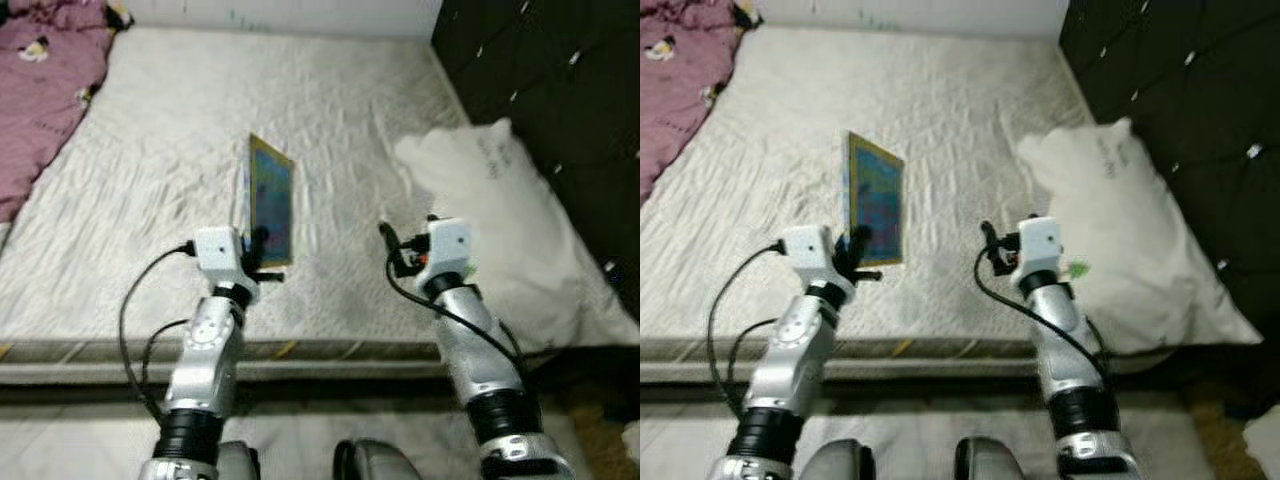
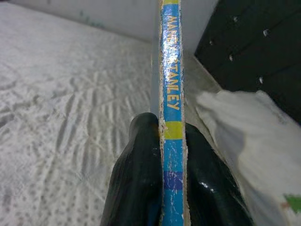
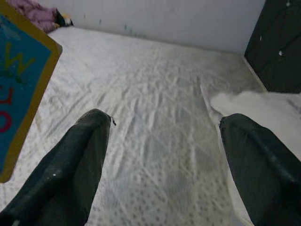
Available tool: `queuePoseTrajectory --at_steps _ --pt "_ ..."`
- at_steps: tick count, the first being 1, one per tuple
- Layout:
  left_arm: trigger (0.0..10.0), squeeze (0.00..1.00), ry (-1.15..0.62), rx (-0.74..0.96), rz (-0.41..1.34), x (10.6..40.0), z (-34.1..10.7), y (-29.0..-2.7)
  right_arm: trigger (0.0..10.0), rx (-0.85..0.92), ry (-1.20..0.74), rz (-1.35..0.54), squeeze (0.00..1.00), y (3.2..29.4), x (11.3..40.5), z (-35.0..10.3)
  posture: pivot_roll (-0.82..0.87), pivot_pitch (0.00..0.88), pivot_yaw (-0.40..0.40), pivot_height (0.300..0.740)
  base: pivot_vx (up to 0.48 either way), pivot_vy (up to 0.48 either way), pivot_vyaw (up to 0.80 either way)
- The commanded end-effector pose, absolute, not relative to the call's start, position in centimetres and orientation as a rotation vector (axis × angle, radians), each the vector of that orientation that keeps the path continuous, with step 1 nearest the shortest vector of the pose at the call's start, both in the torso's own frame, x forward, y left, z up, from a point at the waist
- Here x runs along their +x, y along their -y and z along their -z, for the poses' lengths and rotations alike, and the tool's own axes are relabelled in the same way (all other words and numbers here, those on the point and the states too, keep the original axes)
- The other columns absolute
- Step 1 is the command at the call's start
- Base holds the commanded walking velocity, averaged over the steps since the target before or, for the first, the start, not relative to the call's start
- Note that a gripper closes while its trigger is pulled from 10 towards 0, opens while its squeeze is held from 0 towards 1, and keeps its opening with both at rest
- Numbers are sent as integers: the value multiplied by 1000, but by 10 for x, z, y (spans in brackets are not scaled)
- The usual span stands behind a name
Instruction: Clean up the room
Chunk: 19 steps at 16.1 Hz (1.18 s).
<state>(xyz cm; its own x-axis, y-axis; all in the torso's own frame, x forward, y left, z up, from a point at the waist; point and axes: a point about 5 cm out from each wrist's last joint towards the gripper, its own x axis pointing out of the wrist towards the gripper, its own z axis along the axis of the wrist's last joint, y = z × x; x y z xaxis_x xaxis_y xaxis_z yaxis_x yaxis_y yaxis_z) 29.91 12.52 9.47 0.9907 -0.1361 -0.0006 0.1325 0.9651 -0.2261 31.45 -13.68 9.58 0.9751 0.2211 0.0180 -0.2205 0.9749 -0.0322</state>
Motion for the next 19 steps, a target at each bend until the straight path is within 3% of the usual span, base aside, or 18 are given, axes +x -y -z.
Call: queuePoseTrajectory --at_steps 1,6,16,19 --pt "10000 0 20 -233 92 301 -102 -133 10000 -34 25 -231 0 134 315 -97 12 122 -55 740 0 0 0" --pt "10000 0 6 -223 85 302 -102 -131 10000 -28 13 -217 0 136 316 -96 9 125 -56 740 0 0 -160" --pt "10000 0 5 -220 83 304 -102 -130 10000 -38 13 -215 0 137 318 -96 10 116 -58 740 0 -457 0" --pt "10000 0 28 -237 90 304 -105 -130 10000 -38 14 -214 0 137 318 -97 10 116 -58 740 0 -101 0"
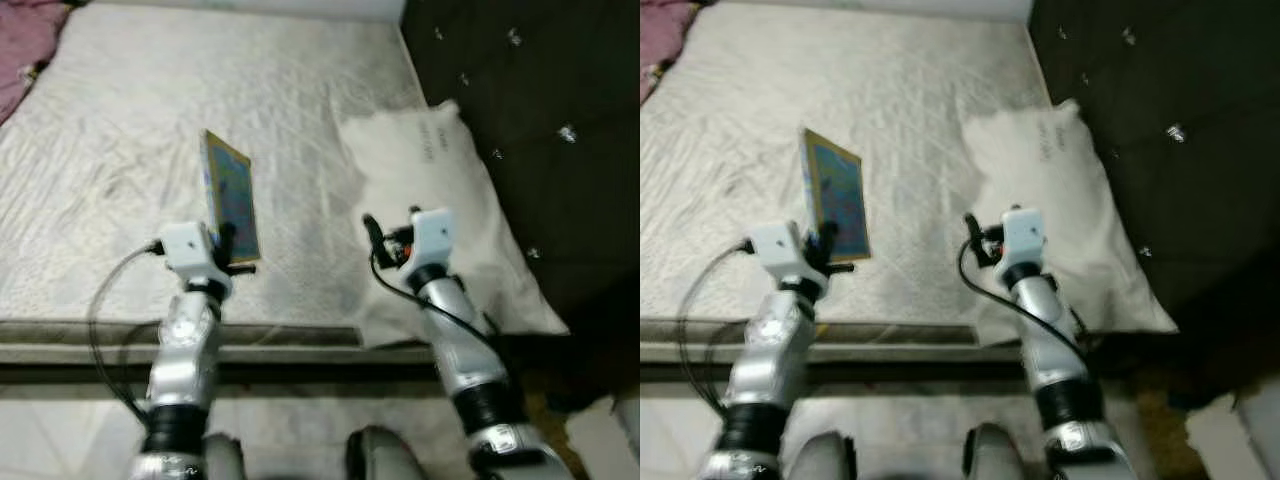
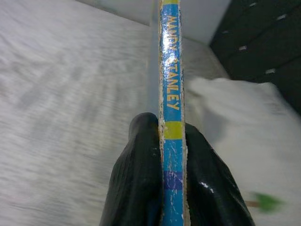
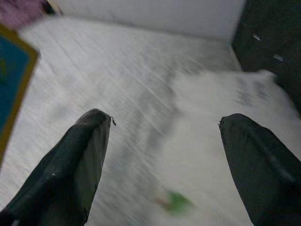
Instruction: Clean up the room
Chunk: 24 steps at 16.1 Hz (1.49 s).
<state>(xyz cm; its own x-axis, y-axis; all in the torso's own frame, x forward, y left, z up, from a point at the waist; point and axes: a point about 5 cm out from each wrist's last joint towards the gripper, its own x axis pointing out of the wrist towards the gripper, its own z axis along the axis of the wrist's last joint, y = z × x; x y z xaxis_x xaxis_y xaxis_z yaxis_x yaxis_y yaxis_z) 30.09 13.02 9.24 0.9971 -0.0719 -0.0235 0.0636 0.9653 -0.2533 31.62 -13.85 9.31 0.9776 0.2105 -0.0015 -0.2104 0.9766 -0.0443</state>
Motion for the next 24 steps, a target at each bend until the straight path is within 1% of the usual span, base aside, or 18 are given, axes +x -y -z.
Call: queuePoseTrajectory --at_steps 1,5,9,20,24 --pt "10000 0 33 -232 93 304 -106 -130 10000 -39 14 -214 0 137 318 -96 10 109 -57 740 0 0 0" --pt "10000 0 54 -231 145 302 -107 -125 10000 -42 13 -216 0 137 319 -96 9 106 -60 740 0 0 0" --pt "10000 0 58 -233 152 302 -108 -124 10000 -46 13 -216 0 137 320 -96 9 106 -61 740 0 0 0" --pt "10000 0 53 -242 157 302 -107 -124 10000 -49 9 -212 0 137 321 -96 7 115 -60 740 314 0 0" --pt "10000 0 34 -242 144 304 -105 -124 10000 -48 8 -208 0 137 320 -95 6 115 -59 740 0 0 0"
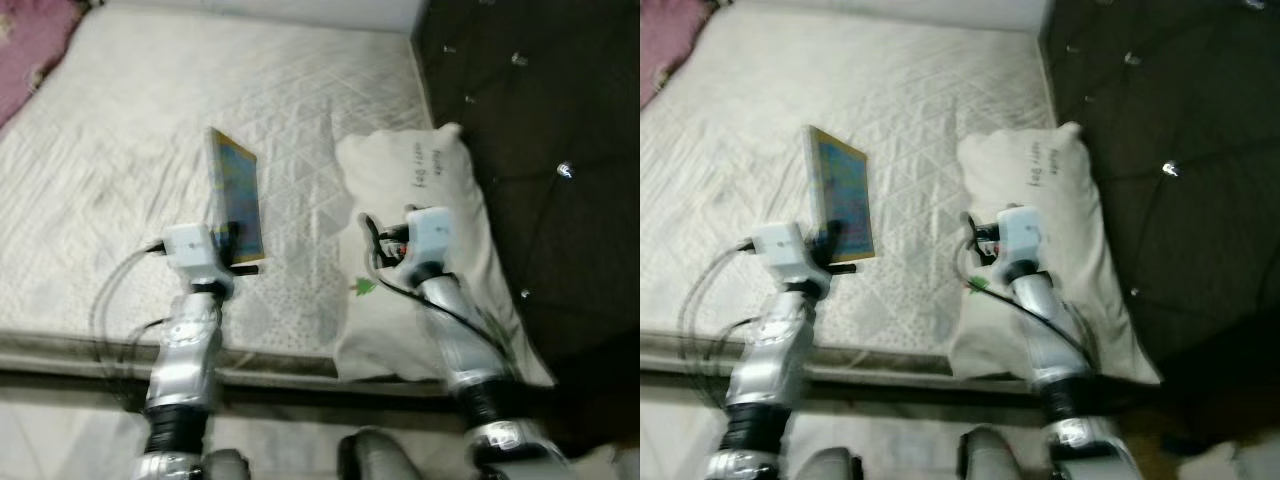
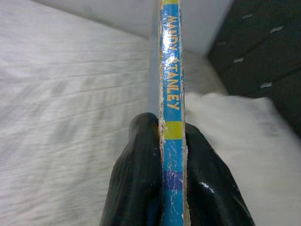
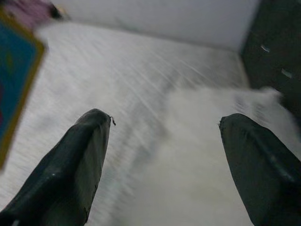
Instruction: Clean up the room
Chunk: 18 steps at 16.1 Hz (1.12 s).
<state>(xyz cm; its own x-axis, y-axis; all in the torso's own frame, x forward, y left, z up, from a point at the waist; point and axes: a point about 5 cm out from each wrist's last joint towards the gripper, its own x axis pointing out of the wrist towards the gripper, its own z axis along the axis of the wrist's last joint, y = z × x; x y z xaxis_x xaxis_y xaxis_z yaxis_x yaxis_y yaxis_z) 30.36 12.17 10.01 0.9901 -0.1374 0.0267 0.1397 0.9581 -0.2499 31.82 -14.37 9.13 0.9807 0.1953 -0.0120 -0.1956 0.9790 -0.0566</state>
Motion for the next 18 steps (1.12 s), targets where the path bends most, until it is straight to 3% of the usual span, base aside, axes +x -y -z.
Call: queuePoseTrajectory --at_steps 1,5,10,18 --pt "10000 0 34 -245 145 304 -105 -124 10000 -48 8 -207 0 138 320 -95 6 115 -59 740 0 0 0" --pt "10000 0 31 -257 137 304 -104 -125 10000 -49 7 -206 0 138 320 -95 6 116 -59 740 0 0 0" --pt "10000 0 31 -266 146 304 -105 -123 10000 -50 6 -208 0 138 320 -94 4 117 -60 740 0 480 -572" --pt "10000 0 36 -255 123 305 -105 -124 10000 -53 2 -214 0 138 321 -94 3 118 -62 740 0 420 0"
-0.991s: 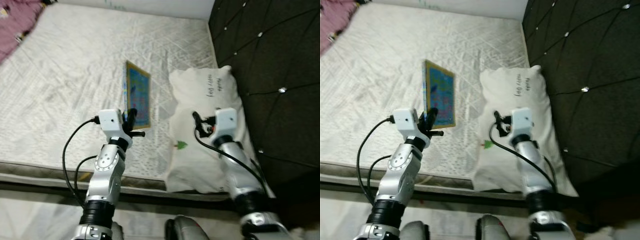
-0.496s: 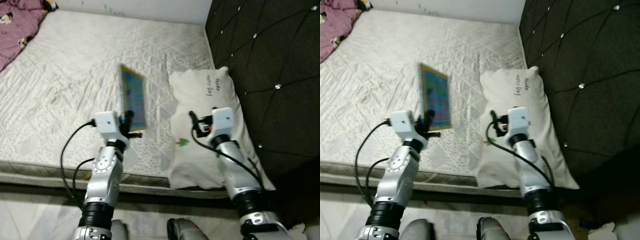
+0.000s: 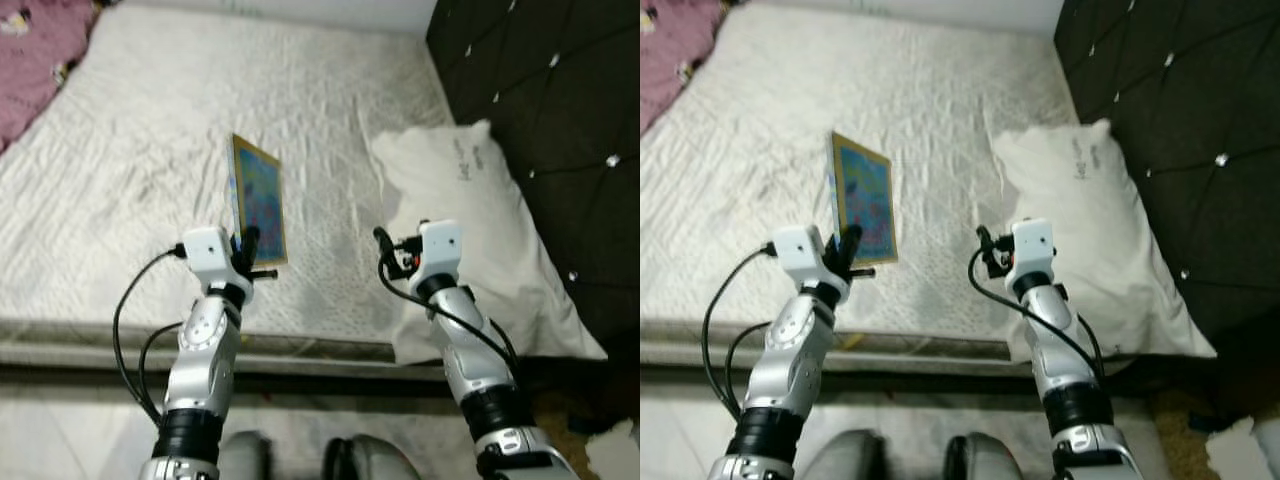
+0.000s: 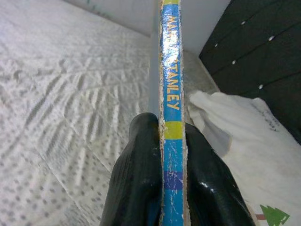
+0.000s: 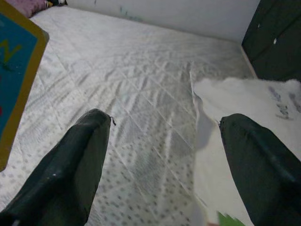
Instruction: Clean up the room
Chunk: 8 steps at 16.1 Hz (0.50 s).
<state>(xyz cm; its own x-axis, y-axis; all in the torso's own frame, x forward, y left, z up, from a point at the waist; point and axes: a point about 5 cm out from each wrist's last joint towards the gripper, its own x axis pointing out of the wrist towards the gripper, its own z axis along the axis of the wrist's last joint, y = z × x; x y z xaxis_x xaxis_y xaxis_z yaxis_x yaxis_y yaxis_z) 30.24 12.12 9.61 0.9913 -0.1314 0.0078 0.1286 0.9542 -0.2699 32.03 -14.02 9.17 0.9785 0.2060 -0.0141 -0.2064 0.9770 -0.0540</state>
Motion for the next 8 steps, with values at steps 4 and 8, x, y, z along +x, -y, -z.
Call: queuePoseTrajectory --at_steps 4,8 --pt "10000 0 43 -274 139 305 -106 -123 10000 -53 -1 -216 0 137 321 -94 3 117 -62 740 0 0 0" --pt "10000 0 48 -273 143 304 -107 -123 10000 -54 -1 -219 0 137 321 -94 3 117 -62 740 0 0 -202"
